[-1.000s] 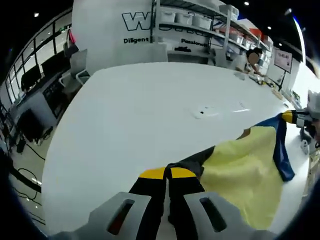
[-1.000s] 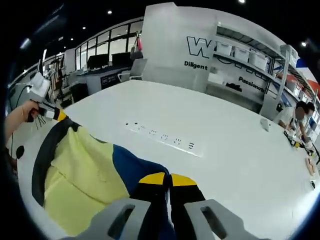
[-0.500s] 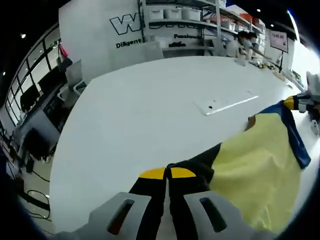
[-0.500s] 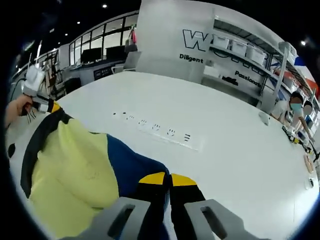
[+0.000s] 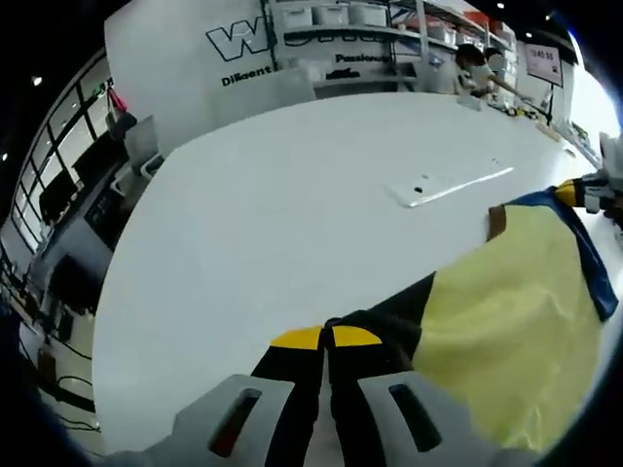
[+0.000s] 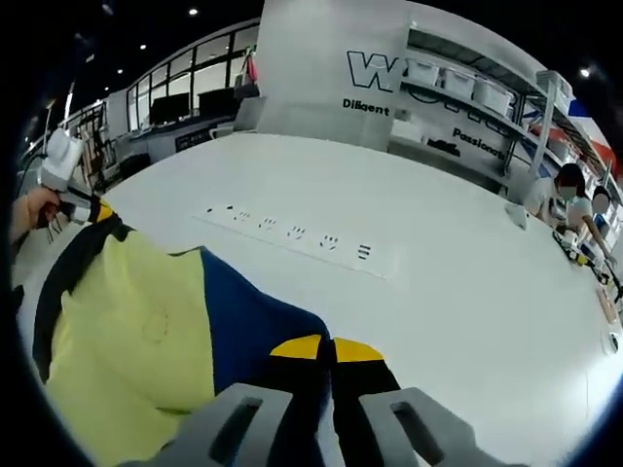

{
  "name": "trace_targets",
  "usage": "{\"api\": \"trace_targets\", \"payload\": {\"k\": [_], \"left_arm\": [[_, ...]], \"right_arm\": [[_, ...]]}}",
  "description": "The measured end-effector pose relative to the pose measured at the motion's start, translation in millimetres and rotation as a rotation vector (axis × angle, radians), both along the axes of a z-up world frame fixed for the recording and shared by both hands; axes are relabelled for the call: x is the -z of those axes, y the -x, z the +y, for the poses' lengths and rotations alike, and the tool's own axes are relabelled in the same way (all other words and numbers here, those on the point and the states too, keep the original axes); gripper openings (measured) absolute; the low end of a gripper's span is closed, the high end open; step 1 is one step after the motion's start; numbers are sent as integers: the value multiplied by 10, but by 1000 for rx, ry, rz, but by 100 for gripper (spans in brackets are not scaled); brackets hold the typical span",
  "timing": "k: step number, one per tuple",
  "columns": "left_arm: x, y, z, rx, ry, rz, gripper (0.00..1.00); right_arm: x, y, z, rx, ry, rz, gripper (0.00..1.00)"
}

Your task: Fold the garment on the visible template until the final outline fits inside the template.

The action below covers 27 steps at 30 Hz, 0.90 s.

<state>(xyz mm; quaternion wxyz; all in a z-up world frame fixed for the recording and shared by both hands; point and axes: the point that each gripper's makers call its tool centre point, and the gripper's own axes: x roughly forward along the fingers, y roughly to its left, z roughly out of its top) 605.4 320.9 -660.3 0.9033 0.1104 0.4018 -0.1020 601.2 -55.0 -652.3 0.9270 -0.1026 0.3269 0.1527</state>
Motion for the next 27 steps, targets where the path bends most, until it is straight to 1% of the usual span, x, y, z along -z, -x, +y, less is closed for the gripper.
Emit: {"api": "trace_targets", "payload": {"k": [1,2,4,5,7,8,11,12,13,15,16,17,18,19,20,24,27], "left_arm": [[-6,-26,-3,3,0,-5,3],[-21,-39,-10,12,-5,-14,4],[-92,-106,-51,46,-16,-60,4],[-111,-106,-72,62,-23,-58,5],[-157,-102,-76,67,-32,-60,6],[-169,-103,-78,68,-31,-63,7],[-258,-101,-91,60,-8,-82,17],[-285,-93,-94,61,-6,-84,19],[-350,-73,-99,61,-7,-90,21],[-443,-47,-123,68,3,-105,28],[-498,-24,-155,77,14,-115,32],[-535,-2,-179,87,16,-122,39],[-566,17,-192,92,15,-130,44],[-598,37,-204,98,13,-139,48],[-620,62,-217,100,14,-139,51],[-708,175,-289,135,10,-143,56],[-764,235,-326,141,17,-145,61]], "right_arm": [[39,14,20,9,-37,25,0],[49,9,-9,24,-43,30,0],[32,11,-25,22,-28,23,0],[6,16,-27,22,-28,15,0],[-80,35,-4,14,-41,0,0],[-112,38,13,11,-50,-4,5],[-212,56,78,-8,-61,-13,18],[-241,65,100,-17,-60,-16,19],[-317,95,153,-36,-69,-27,21],[-398,149,227,-65,-69,-36,27],[-434,170,261,-81,-69,-44,29],[-485,218,321,-109,-70,-50,32],[-516,252,354,-121,-74,-51,34],[-546,286,387,-132,-78,-52,36],[-617,319,449,-153,-90,-73,38],[-728,448,567,-196,-87,-84,45],[-770,577,687,-249,-94,-76,51]]}}
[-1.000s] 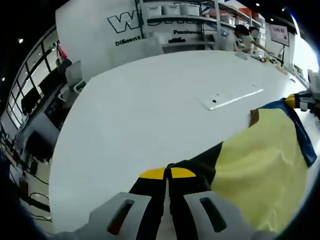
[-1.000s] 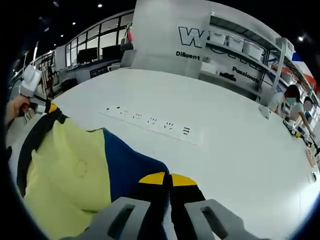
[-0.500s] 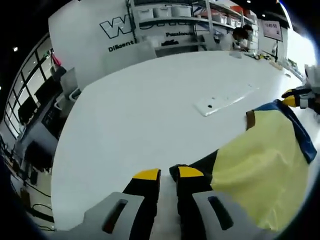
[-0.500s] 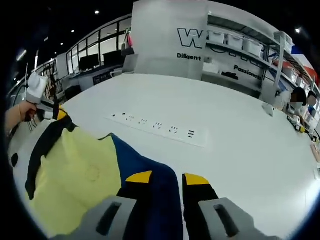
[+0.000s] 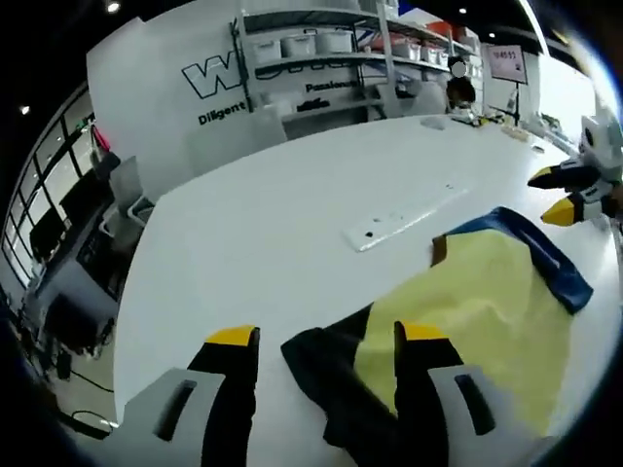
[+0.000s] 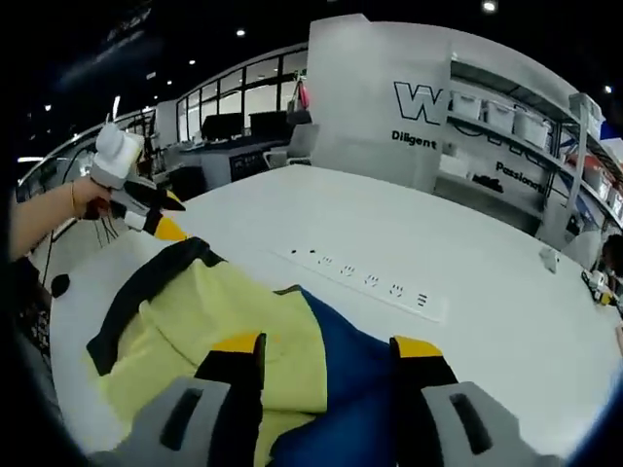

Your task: Fold the garment on the visible template until the final outline fits inside the template.

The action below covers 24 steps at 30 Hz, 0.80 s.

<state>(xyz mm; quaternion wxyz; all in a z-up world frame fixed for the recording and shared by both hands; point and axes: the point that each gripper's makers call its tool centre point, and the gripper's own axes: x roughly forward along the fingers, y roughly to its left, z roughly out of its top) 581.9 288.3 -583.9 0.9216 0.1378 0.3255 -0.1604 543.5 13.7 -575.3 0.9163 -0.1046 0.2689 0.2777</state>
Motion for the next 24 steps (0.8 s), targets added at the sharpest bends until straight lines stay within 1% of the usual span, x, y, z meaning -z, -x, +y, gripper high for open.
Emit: {"api": "trace_targets", "payload": {"k": [2,4,5,8,10,13,16,17,21,23,24], "left_arm": [[-30,71,-32,-14,28,7,63],[-36,144,-59,-15,36,4,66],[-30,185,-77,-11,41,6,68],[14,274,-109,-10,60,35,72],[39,318,-110,-19,69,45,75],[62,385,-126,-24,90,51,77],[81,444,-129,-25,95,55,81],[95,493,-133,-23,96,59,82],[98,549,-142,-22,101,56,87],[97,565,-148,-22,106,54,91],[105,610,-185,-10,120,61,92]], "right_arm": [[-19,73,58,-19,-11,-1,55],[-4,178,131,-57,-3,11,57],[15,222,157,-77,4,23,59],[45,315,213,-109,14,26,60],[76,385,260,-129,9,37,64],[109,461,309,-149,7,39,68],[145,535,337,-168,14,49,71],[168,579,350,-178,20,52,72],[197,643,373,-197,23,55,73],[206,658,377,-200,23,56,73],[228,689,381,-208,21,61,73]]}}
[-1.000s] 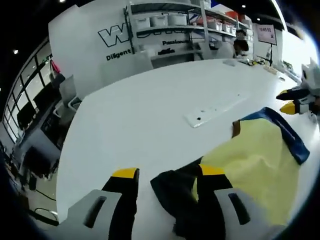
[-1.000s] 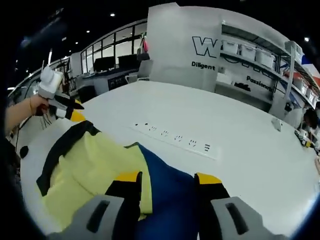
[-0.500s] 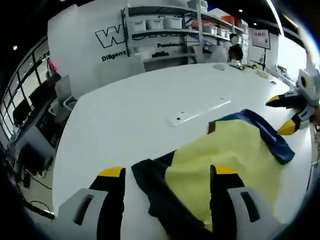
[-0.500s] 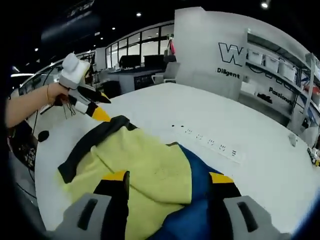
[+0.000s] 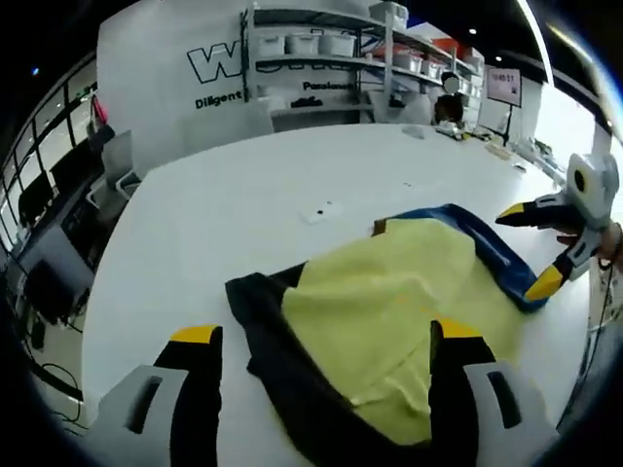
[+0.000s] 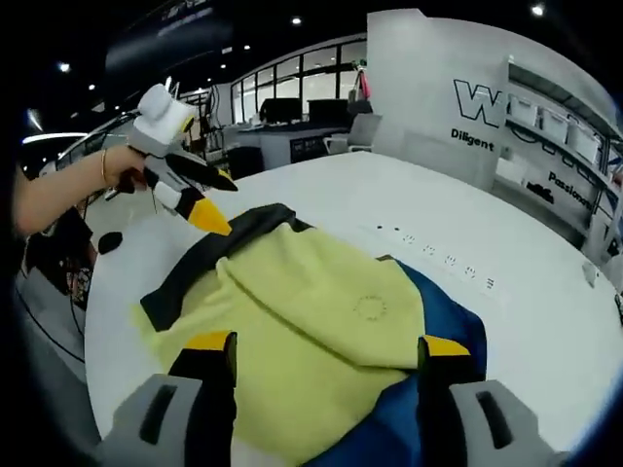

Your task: Fold the garment on the visible template until the final outline fits inside the template.

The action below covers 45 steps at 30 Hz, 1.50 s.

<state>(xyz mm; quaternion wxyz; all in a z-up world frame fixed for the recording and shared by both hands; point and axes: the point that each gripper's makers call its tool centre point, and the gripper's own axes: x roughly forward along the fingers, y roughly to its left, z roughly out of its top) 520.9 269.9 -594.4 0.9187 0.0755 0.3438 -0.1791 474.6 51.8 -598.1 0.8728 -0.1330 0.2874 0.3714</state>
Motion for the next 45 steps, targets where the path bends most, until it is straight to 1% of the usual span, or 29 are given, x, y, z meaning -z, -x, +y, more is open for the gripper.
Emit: {"api": "trace_targets", "payload": {"k": [2,3,5,7,8,11,14,17,19,23,25,27,31,33,37,39,42,45], "left_arm": [[19,132,-49,9,16,9,93],[22,160,-49,3,22,10,93],[39,322,-73,5,34,18,95],[34,367,-81,8,37,19,96],[14,492,-108,13,47,15,96],[36,611,-146,24,48,27,97],[63,665,-143,13,53,50,96],[40,748,-148,2,61,45,96],[48,823,-168,-3,77,54,95],[85,999,-180,0,55,67,94],[85,1047,-187,-5,70,61,93],[118,1170,-206,-3,92,80,93],[183,1306,-164,-3,68,101,93],[197,1366,-127,-19,70,103,92],[234,1446,-104,-21,69,108,90],[262,1507,-103,-31,84,124,89],[310,1571,-107,-63,136,138,89],[341,1651,-114,-66,141,157,88]], "right_arm": [[38,101,26,-14,-18,18,73],[50,127,30,-21,-22,23,73],[89,280,83,-46,-51,44,74],[133,381,106,-61,-62,60,74],[161,446,122,-69,-72,72,74],[213,522,126,-75,-74,88,73],[267,575,100,-70,-70,103,73],[294,636,78,-61,-80,119,73],[314,693,62,-58,-81,130,73],[340,795,55,-55,-92,151,73],[357,832,53,-53,-95,158,72],[376,877,53,-52,-96,165,72],[407,915,37,-48,-98,183,72],[422,928,27,-36,-106,192,72],[460,952,5,-13,-121,203,72],[496,968,-11,-6,-121,214,70],[512,981,-31,9,-122,216,71],[534,1010,-43,15,-124,223,71]]}}
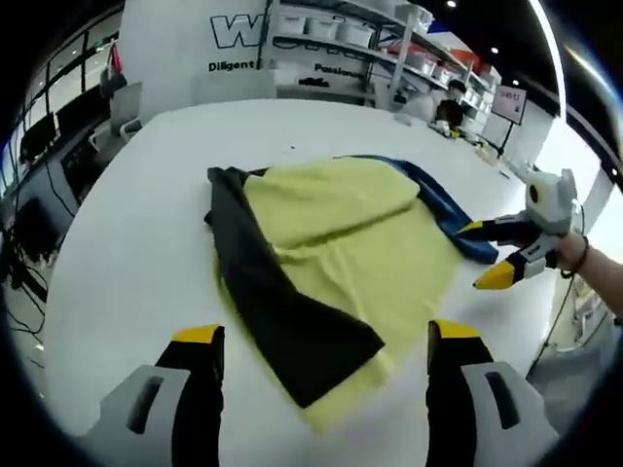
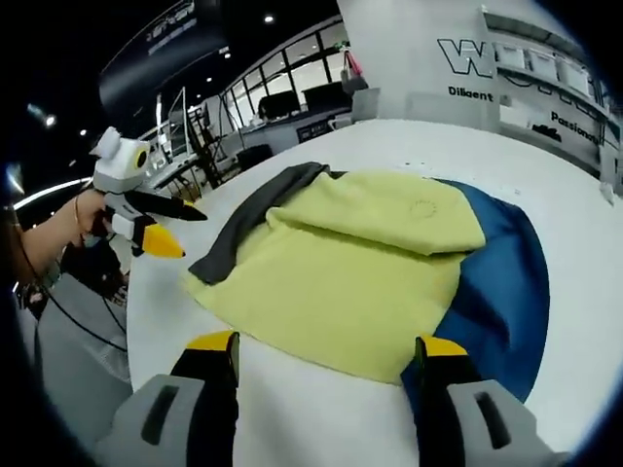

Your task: Fold the garment on the visible template until the final outline fits inside the template.

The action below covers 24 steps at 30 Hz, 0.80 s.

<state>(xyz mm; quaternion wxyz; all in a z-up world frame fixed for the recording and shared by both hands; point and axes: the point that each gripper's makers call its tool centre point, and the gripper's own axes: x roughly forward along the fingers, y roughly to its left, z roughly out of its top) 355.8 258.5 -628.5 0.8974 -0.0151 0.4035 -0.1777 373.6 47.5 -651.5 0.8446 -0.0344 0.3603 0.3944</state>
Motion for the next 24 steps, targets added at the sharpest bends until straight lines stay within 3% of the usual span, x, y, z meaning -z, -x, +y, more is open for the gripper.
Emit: {"api": "trace_targets", "payload": {"k": [11,15,20,24], "left_arm": [[203,293,10,-65,26,70,79],[207,331,20,-85,28,63,70],[262,387,19,-115,46,108,53],[310,424,48,-126,10,127,51]], "right_arm": [[92,90,-103,28,10,24,71],[93,91,-111,33,10,21,71],[91,43,-144,64,17,4,67],[79,-2,-224,94,34,-22,63]]}}
